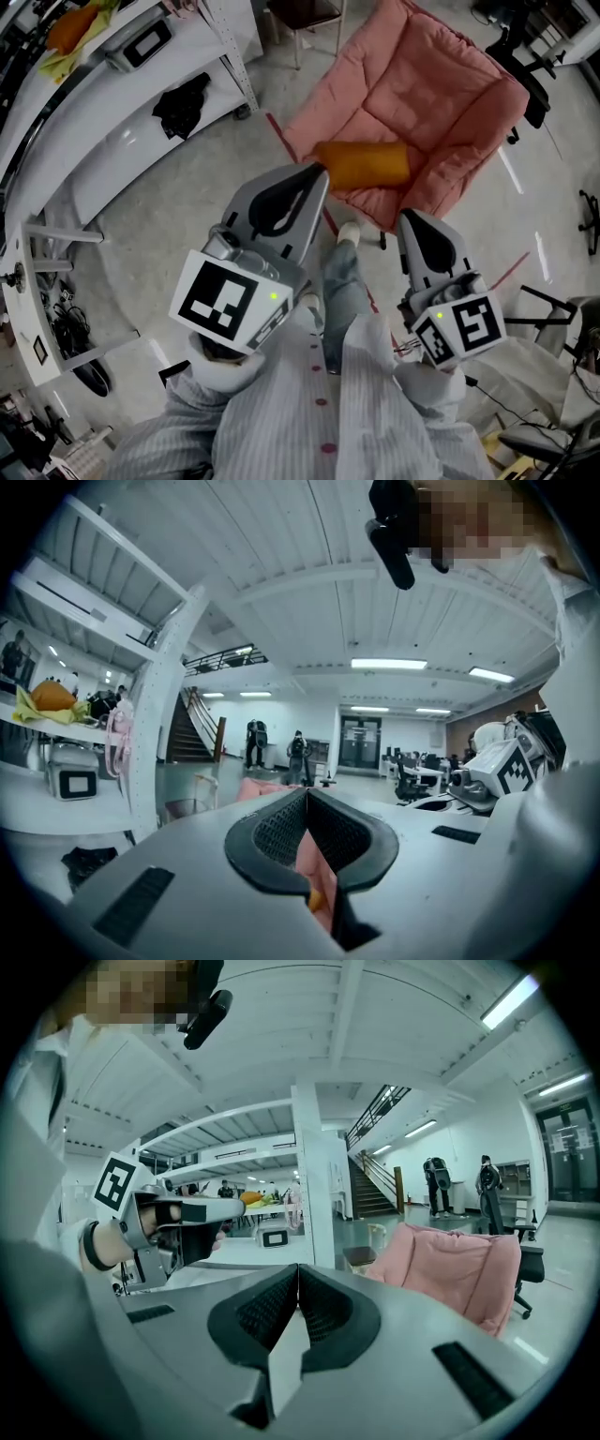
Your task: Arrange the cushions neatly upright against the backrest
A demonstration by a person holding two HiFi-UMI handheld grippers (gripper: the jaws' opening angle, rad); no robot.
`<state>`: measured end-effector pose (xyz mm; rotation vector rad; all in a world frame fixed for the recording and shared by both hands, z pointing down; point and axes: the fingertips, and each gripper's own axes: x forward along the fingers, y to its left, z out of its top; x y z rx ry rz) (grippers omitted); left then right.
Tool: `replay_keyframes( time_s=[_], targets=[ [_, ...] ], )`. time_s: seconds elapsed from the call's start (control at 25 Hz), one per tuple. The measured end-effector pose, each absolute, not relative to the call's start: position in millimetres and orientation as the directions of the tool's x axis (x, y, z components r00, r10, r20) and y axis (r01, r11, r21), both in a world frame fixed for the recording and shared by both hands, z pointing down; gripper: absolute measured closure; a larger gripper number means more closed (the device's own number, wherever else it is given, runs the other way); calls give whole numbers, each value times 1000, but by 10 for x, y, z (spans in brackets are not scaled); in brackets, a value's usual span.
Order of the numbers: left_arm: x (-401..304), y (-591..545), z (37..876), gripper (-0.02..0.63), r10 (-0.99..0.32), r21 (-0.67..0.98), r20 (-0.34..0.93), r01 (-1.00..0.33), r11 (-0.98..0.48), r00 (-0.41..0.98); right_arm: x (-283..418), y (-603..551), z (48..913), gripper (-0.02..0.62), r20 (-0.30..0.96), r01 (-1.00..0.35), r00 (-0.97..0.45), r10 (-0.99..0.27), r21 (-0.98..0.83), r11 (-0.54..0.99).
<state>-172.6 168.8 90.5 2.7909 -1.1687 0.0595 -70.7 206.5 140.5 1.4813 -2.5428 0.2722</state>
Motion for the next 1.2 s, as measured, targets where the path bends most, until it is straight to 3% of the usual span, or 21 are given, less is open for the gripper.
replay_keyframes(
  time_s=[0.76,1.2],
  targets=[
    [-304,-565,762,595,-701,64,101,-708,-703,706,572,-148,1353,581,240,-860,-510,-826,-121,495],
    [-276,-1112,930,595,-705,84,146,-719,-690,694,729,-635,1612,581,308,-869,-494,-813,-159,469]
  ],
)
